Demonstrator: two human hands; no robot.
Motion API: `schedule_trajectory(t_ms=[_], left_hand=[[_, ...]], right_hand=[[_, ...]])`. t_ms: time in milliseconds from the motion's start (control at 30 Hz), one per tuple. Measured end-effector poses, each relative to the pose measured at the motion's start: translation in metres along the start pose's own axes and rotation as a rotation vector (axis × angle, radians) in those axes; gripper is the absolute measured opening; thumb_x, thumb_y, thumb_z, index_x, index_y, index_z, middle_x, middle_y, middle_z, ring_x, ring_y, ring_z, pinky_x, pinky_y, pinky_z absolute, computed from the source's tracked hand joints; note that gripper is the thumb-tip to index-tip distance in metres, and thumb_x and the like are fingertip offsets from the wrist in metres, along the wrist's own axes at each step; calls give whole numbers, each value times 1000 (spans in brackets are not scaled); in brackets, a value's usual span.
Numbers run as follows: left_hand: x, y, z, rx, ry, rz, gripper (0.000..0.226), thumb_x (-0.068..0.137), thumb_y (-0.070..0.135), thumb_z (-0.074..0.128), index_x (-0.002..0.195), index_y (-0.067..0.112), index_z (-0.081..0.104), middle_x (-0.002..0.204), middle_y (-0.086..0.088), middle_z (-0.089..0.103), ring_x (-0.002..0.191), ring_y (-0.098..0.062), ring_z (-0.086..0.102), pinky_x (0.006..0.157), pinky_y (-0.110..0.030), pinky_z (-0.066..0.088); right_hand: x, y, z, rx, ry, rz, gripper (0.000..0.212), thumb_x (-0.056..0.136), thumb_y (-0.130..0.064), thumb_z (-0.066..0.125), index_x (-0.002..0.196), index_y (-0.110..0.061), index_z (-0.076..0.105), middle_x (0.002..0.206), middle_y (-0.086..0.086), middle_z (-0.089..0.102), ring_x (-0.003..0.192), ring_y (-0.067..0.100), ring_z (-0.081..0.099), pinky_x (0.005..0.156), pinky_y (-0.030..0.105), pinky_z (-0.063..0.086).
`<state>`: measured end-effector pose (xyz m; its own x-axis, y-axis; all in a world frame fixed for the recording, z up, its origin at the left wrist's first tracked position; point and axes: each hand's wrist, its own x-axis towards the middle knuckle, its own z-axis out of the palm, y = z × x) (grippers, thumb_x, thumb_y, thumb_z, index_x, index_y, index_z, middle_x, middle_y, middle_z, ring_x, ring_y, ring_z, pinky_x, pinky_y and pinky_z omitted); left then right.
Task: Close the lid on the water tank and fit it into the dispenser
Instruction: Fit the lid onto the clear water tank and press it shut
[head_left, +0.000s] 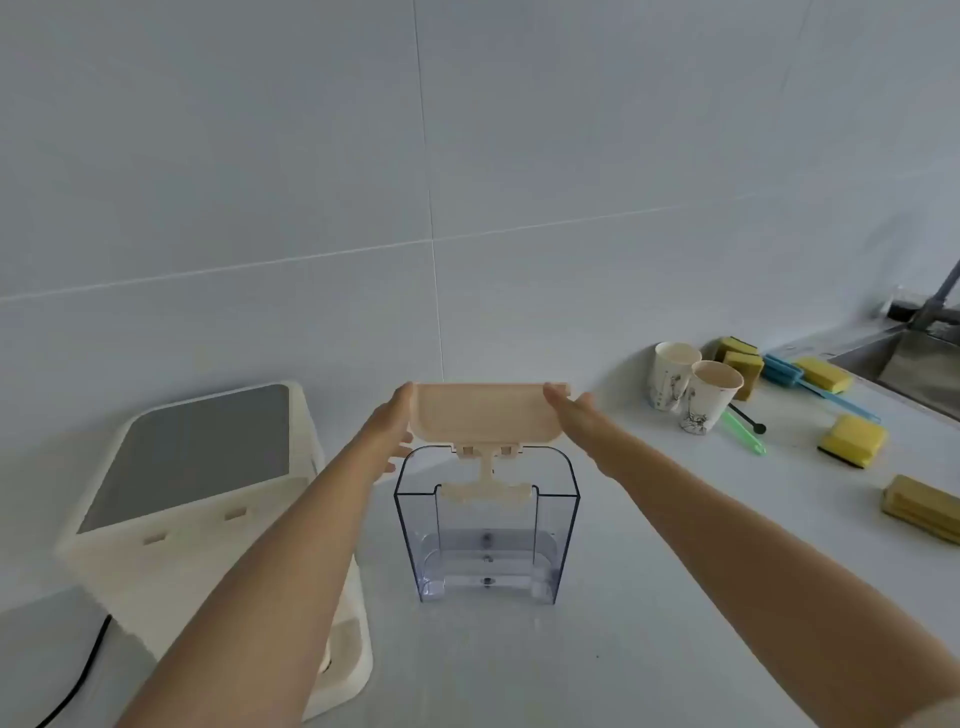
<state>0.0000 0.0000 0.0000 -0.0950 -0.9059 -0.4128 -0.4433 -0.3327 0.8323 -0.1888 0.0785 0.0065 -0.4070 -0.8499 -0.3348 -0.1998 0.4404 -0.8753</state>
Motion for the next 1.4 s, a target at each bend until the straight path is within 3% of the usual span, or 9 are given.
schedule_trajectory(t_ms=[100,200,367,600,933,1100,1233,1333,1400], left_hand=[[4,2,1,45,-50,-19,49,89,53,25,108,13,44,103,-13,55,88,-28,54,85,-36,36],[9,2,5,81,-80,-6,52,88,55,26,111,13,47,105,-13,58,80,-24,55,83,-36,37],[10,6,2,70,-75,38,59,87,55,29,123,12,49,117,-11,56,84,-24,56,84,-36,38],[1,2,-2,-36,-35,89,45,88,52,32,103,14,52,107,-8,57,86,-24,57,83,-34,39],[-15,-28,1,-184,70,122,49,90,50,34,112,10,53,110,-6,55,98,-24,52,81,-34,38],[-26,-42,6,-193,76,130,30,90,40,37,88,13,48,95,-6,50,82,-22,49,60,-27,33],[-31,-57,8,-164,100,134,30,86,37,39,61,21,38,83,-3,43,83,-20,38,66,-32,28],[-35,-68,11,-145,84,135,32,87,42,38,63,21,37,83,-2,42,82,-21,39,72,-33,28],[-38,-73,13,-146,76,127,34,87,47,39,65,22,40,84,-2,44,83,-22,43,77,-34,31]], right_hand=[[8,2,0,-8,-9,83,75,90,-51,35,145,-5,12,151,13,27,138,31,26,108,42,25],[11,5,3,-32,-34,108,75,89,-54,32,145,-7,17,151,13,29,137,32,29,109,43,25],[9,1,5,-21,-48,44,66,92,-48,29,143,-6,24,148,13,32,134,30,32,106,39,27],[-7,0,0,48,-41,-40,58,95,-45,27,138,-8,33,144,12,38,131,28,37,105,36,27],[-22,29,5,151,15,-76,57,92,-48,33,134,-11,42,143,8,42,130,26,41,107,38,29],[-29,47,10,173,22,-101,56,92,-46,36,140,-18,36,151,1,35,137,24,35,109,40,26],[-35,61,16,175,21,-110,57,92,-42,34,145,-24,25,154,1,27,140,25,29,114,43,23],[-39,69,21,167,17,-109,53,93,-36,33,144,-24,26,152,4,31,136,26,33,112,43,27],[-41,73,23,148,4,-124,46,93,-32,30,139,-25,34,141,5,41,121,24,40,101,37,33]])
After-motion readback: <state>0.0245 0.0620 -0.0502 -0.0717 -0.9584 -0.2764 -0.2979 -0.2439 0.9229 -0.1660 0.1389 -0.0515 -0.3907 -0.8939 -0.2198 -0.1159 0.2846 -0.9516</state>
